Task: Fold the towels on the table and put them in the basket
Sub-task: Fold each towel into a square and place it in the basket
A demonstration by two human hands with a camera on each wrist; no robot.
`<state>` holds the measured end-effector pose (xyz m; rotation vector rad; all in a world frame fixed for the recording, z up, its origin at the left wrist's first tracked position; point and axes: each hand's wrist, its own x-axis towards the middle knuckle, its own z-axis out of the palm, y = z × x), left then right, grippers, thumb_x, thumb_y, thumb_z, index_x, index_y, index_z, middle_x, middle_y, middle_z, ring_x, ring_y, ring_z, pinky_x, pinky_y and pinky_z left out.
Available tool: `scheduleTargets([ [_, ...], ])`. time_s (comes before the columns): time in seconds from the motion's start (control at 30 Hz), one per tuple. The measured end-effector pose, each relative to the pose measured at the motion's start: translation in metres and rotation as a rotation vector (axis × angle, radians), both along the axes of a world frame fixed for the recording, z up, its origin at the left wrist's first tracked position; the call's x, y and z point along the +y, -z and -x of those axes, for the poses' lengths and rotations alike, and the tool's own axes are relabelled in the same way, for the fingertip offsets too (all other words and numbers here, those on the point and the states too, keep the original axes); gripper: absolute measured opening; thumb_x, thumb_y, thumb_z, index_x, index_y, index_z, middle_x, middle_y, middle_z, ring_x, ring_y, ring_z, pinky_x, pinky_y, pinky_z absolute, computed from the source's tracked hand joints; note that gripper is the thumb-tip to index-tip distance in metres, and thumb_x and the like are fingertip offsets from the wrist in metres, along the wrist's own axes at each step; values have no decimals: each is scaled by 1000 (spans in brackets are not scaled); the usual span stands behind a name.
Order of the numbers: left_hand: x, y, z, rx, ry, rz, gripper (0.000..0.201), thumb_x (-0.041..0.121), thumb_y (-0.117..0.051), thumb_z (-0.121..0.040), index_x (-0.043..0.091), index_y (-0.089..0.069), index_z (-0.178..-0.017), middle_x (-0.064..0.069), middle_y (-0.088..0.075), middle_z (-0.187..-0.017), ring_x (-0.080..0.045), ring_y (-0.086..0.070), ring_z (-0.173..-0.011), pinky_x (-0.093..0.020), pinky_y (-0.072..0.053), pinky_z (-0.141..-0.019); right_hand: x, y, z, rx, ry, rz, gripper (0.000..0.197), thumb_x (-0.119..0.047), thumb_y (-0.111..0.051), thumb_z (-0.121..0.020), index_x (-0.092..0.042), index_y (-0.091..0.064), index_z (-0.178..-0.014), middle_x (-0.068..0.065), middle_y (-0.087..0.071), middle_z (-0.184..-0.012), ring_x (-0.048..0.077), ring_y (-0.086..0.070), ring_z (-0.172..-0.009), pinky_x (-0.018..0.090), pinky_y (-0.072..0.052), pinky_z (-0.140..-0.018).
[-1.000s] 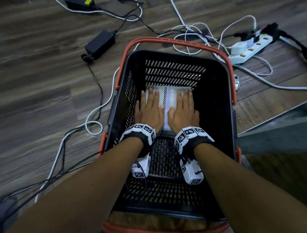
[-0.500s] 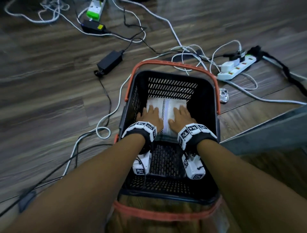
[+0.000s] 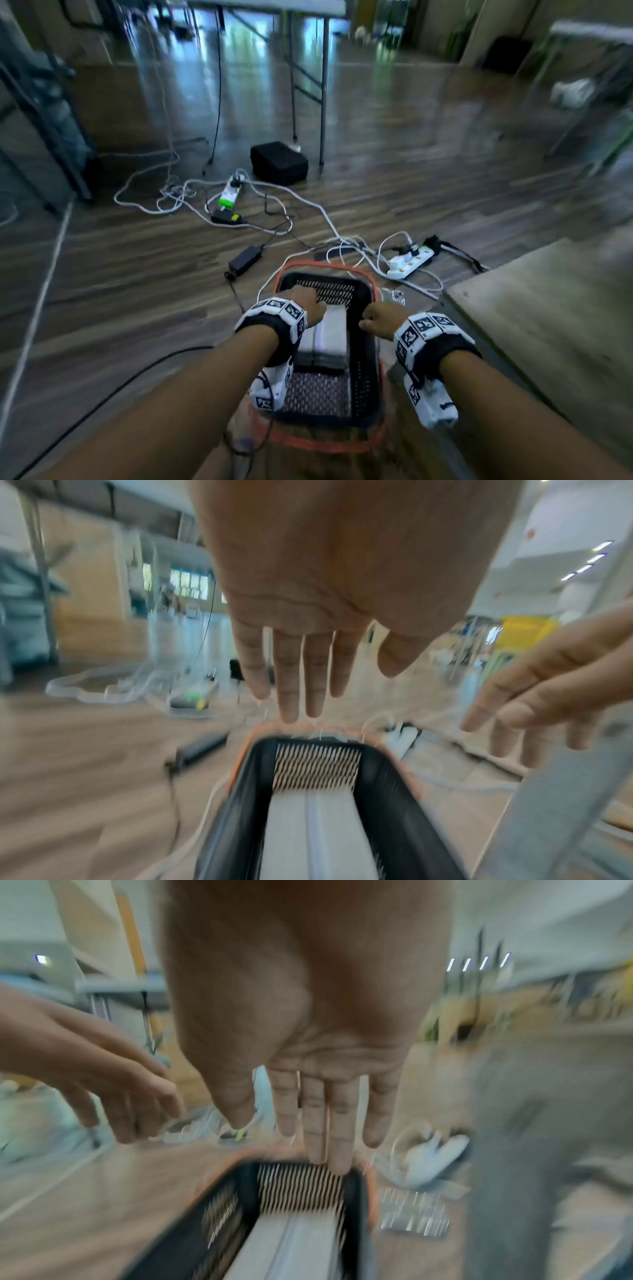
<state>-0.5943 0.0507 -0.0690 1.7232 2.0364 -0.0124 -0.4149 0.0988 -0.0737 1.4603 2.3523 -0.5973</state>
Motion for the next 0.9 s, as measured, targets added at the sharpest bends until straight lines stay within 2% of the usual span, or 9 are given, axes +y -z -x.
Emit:
scheduleTargets([
  [0.07, -14, -54, -9, 17, 39, -126, 36, 36, -43, -91, 8, -62, -102, -16, -65, -108, -33, -61, -97, -34, -47, -80, -16, -52, -20, 27, 23, -80, 34, -34, -51, -89, -4, -65, -99, 14, -65, -103, 31, -61, -101, 32, -47, -81],
  [0.13, -32, -105, -20, 58, 53, -214, 37, 38, -40, -90, 13, -63, -103, -14, -65, -110, -32, -61, -99, -32, -47, -80, -36, -104, -42, 59, 72, -148, 25, -34, -51, -90, -13, -65, -93, 10, -64, -101, 28, -60, -104, 27, -42, -76],
  [0.23, -61, -169, -40, 80, 89, -332, 36, 42, -40, -89, 16, -61, -103, -13, -63, -115, -32, -60, -103, -34, -46, -82, -75, -174, -72, 100, 124, -266, 30, -34, -50, -92, -18, -63, -114, 7, -62, -121, 24, -57, -111, 26, -40, -80],
  [0.4, -104, -238, -78, 76, 197, -486, 37, 42, -41, -89, 15, -61, -104, -13, -65, -112, -30, -60, -103, -35, -48, -86, -136, -241, -119, 121, 194, -391, 36, -39, -51, -91, -15, -61, -115, 7, -64, -118, 25, -59, -107, 30, -44, -85],
  [0.53, -138, -265, -112, 114, 289, -533, 40, 43, -40, -91, 14, -62, -106, -12, -66, -109, -29, -61, -100, -32, -46, -78, -191, -269, -160, 127, 259, -453, 33, -41, -51, -90, -19, -60, -114, 4, -63, -118, 22, -59, -106, 38, -48, -91],
  [0.67, -158, -272, -152, 84, 406, -527, 38, 43, -42, -90, 14, -64, -100, -12, -68, -103, -29, -62, -94, -34, -51, -83, -242, -277, -207, 40, 352, -491, 35, -47, -48, -91, -26, -57, -117, -4, -62, -116, 18, -58, -107, 32, -46, -89],
  [0.73, -164, -275, -174, 32, 470, -518, 36, 44, -42, -90, 16, -62, -100, -10, -66, -105, -29, -61, -94, -36, -51, -84, -260, -279, -233, 25, 410, -501, 35, -50, -48, -89, -29, -58, -114, -4, -64, -110, 18, -58, -104, 37, -48, -90],
  [0.83, -173, -275, -210, 0, 580, -508, 33, 49, -41, -90, 23, -58, -101, -4, -66, -103, -26, -61, -92, -39, -51, -83, -289, -280, -272, 44, 505, -490, 33, -48, -50, -88, -26, -61, -109, -5, -62, -98, 20, -59, -102, 41, -49, -88],
  [0.9, -177, -275, -236, -8, 646, -508, 36, 52, -41, -90, 25, -57, -106, -2, -65, -104, -24, -61, -91, -40, -52, -82, -311, -282, -294, 70, 556, -492, 33, -41, -53, -90, -18, -62, -111, 0, -64, -104, 21, -59, -102, 33, -47, -85],
])
